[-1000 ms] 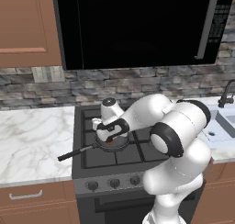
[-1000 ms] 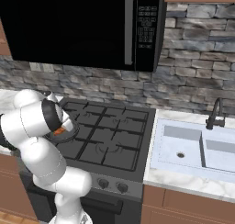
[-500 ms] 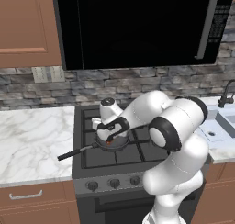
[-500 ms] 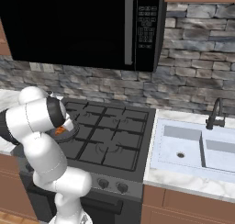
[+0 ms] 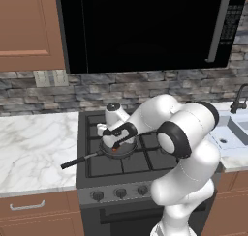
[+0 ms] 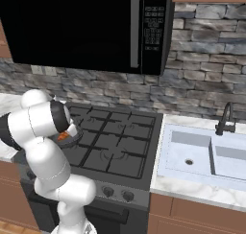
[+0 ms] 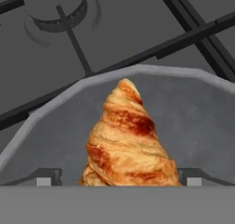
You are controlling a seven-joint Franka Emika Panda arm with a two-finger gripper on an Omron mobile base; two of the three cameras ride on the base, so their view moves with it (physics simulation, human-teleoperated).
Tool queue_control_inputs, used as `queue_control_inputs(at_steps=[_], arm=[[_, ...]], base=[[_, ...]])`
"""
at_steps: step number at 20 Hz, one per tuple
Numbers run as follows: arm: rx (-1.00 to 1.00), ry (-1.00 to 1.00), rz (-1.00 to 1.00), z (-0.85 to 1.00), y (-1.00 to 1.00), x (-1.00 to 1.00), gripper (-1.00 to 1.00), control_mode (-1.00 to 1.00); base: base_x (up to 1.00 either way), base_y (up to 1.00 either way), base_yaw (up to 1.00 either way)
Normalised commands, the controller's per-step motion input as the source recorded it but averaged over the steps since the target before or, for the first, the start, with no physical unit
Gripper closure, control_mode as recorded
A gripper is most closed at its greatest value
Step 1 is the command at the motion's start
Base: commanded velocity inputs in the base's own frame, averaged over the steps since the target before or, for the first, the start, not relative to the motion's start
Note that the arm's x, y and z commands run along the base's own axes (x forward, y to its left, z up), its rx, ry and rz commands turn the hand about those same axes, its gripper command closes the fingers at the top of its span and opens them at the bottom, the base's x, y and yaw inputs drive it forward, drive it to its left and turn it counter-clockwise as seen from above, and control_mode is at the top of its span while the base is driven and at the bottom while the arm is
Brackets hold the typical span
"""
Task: Pick the croissant and place it on the pan. Then turn on the stove to warm the croissant.
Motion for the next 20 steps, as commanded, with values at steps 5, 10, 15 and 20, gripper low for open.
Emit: queue_control_inputs(at_steps=[5,10,15,20], arm=[[0.0,0.0,-0.01,0.05,0.0,-0.19,-1.0,-1.0],[0.0,-0.01,0.0,0.27,0.0,-0.32,-1.0,-1.0],[0.0,-0.03,0.0,0.37,0.0,-0.39,-1.0,-1.0],[0.0,-0.03,0.0,0.41,-0.02,-0.41,-1.0,-1.0]], base=[[0.0,0.0,0.0],[0.0,0.0,0.0],[0.0,0.0,0.0],[0.0,0.0,0.0]])
